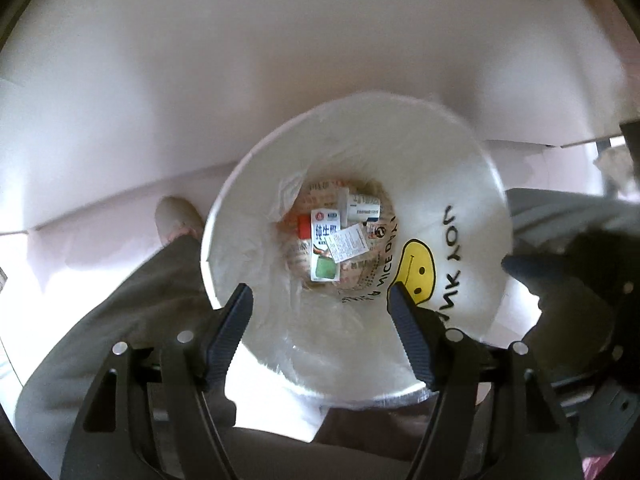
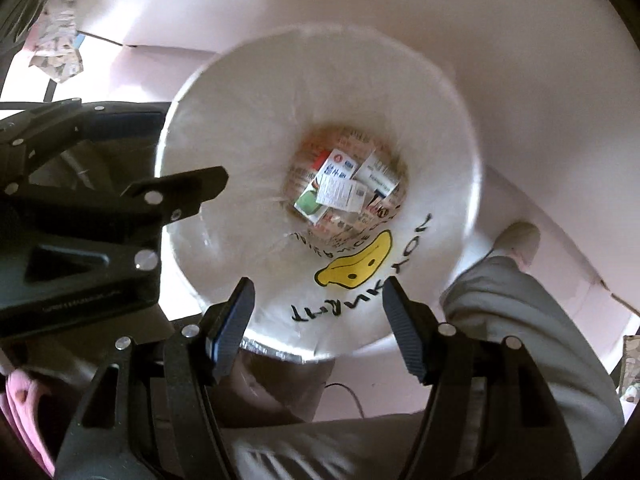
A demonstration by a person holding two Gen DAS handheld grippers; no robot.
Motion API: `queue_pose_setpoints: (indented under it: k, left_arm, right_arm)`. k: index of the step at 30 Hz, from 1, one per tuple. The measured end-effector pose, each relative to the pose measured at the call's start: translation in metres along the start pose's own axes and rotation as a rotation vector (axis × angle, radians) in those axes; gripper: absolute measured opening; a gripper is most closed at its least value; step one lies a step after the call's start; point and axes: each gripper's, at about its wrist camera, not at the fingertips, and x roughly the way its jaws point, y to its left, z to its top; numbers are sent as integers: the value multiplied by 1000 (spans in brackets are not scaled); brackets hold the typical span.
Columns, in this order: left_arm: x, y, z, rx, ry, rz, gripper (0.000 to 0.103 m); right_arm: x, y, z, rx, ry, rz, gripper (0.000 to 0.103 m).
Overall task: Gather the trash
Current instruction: 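Open the left tool to drop the red block while the right tool releases the medicine box, then move both open tools back over the bed toward the black handle and green brick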
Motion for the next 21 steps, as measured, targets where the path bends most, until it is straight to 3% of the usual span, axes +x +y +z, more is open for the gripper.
queue_pose_setpoints:
  k: [8,14,21]
  left_arm:
    - [-71,-13,-17,39,-147,18,75]
    - [-127,-23,-28,84,-271,83,81]
    - [-191,-29,-31,96,-397,86,85]
  right_arm:
    - [-63,11,-26,-32,-141,-35,67]
    - [-115,13,-45,-42,-258,-55,67]
    - [-185,25,-65,-58,-407,-101,67]
